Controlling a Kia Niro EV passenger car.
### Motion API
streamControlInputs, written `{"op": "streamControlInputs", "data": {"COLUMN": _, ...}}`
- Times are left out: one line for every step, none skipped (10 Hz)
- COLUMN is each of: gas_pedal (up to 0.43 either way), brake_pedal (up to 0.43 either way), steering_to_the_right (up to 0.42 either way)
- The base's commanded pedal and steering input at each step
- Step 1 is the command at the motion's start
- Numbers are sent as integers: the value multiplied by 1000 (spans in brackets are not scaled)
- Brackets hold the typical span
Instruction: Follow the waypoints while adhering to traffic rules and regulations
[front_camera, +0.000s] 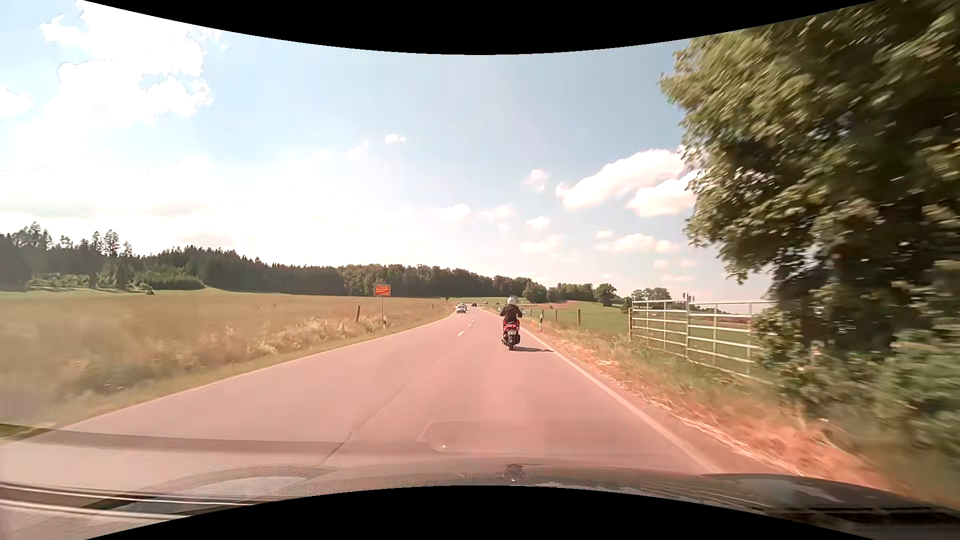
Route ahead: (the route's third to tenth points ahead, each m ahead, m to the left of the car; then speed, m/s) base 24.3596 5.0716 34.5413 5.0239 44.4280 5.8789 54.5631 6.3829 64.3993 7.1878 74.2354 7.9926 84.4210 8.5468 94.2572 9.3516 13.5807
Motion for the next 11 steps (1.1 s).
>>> {"op": "streamControlInputs", "data": {"gas_pedal": 268, "brake_pedal": 6, "steering_to_the_right": -5}}
{"op": "streamControlInputs", "data": {"gas_pedal": 268, "brake_pedal": 6, "steering_to_the_right": -5}}
{"op": "streamControlInputs", "data": {"gas_pedal": 268, "brake_pedal": 6, "steering_to_the_right": -5}}
{"op": "streamControlInputs", "data": {"gas_pedal": 268, "brake_pedal": 6, "steering_to_the_right": -6}}
{"op": "streamControlInputs", "data": {"gas_pedal": 280, "brake_pedal": 6, "steering_to_the_right": -6}}
{"op": "streamControlInputs", "data": {"gas_pedal": 287, "brake_pedal": 6, "steering_to_the_right": -6}}
{"op": "streamControlInputs", "data": {"gas_pedal": 299, "brake_pedal": 6, "steering_to_the_right": -6}}
{"op": "streamControlInputs", "data": {"gas_pedal": 319, "brake_pedal": 6, "steering_to_the_right": -7}}
{"op": "streamControlInputs", "data": {"gas_pedal": 319, "brake_pedal": 6, "steering_to_the_right": -7}}
{"op": "streamControlInputs", "data": {"gas_pedal": 319, "brake_pedal": 6, "steering_to_the_right": -7}}
{"op": "streamControlInputs", "data": {"gas_pedal": 319, "brake_pedal": 6, "steering_to_the_right": -7}}
